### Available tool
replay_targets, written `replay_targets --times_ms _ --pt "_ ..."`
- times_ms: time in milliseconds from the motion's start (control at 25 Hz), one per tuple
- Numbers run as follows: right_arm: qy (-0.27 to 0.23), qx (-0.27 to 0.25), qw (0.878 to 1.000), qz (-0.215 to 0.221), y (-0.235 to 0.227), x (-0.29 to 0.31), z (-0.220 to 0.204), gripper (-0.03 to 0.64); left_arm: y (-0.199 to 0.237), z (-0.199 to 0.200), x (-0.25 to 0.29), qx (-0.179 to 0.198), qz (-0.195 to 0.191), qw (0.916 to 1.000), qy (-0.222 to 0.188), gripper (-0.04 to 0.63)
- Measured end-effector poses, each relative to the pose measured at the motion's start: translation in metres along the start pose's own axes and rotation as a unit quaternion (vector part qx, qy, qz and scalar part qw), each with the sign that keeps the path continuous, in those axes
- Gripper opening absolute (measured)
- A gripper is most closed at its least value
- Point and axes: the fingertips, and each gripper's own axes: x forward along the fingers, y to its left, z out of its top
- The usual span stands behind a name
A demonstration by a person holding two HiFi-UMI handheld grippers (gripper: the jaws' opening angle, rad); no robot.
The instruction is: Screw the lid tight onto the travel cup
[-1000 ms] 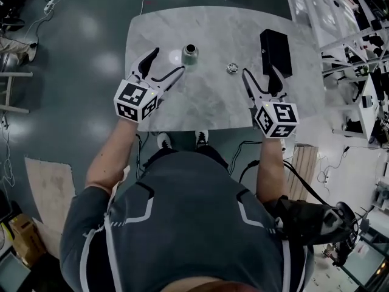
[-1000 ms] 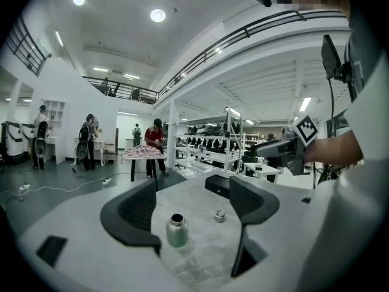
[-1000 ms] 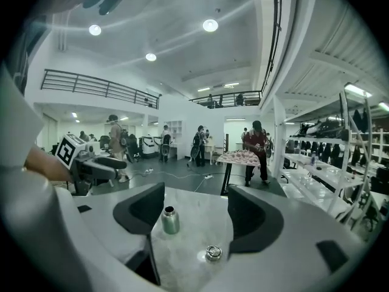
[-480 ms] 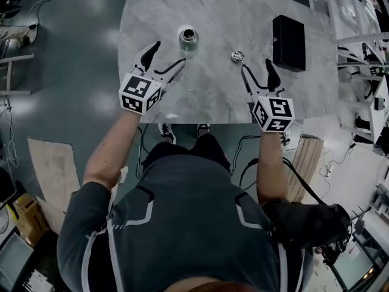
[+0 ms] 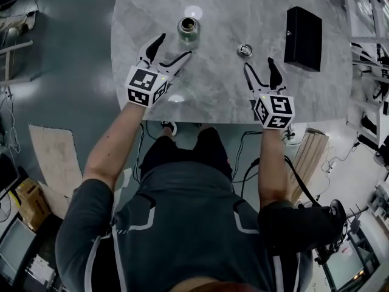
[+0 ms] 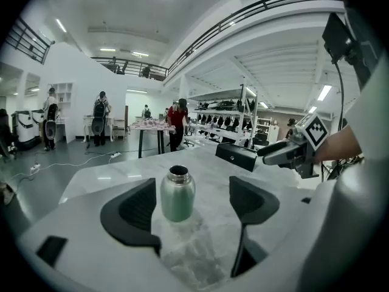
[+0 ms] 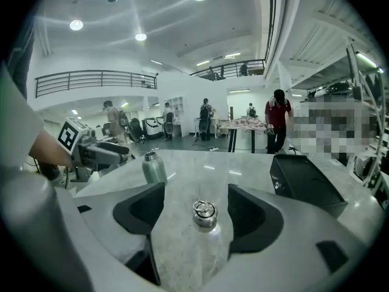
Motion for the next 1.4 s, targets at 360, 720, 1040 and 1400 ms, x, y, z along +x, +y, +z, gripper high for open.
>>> replay_targets --times_ms 360,720,1040,1400 --pt "0.035 0.0 0.999 0.016 -0.01 0.034 -0.042 0.318 0.016 -0.038 0.04 -0.007 0.026 0.9995 0.018 0.38" --pt "0.054 0.003 0.998 0.03 -0.012 0.064 -0.072 0.318 0.034 -0.063 0.082 -0.007 0.042 0.9985 0.035 0.402" --pt "0.057 0.0 0.998 0.037 -0.016 0.084 -0.076 0.318 0.042 -0.07 0.107 -0.005 0.046 0.9981 0.041 0.41" --pt "0.069 -0.001 0.997 0.045 -0.013 0.091 -0.079 0.318 0.04 -0.064 0.12 0.011 0.044 0.9976 0.051 0.411"
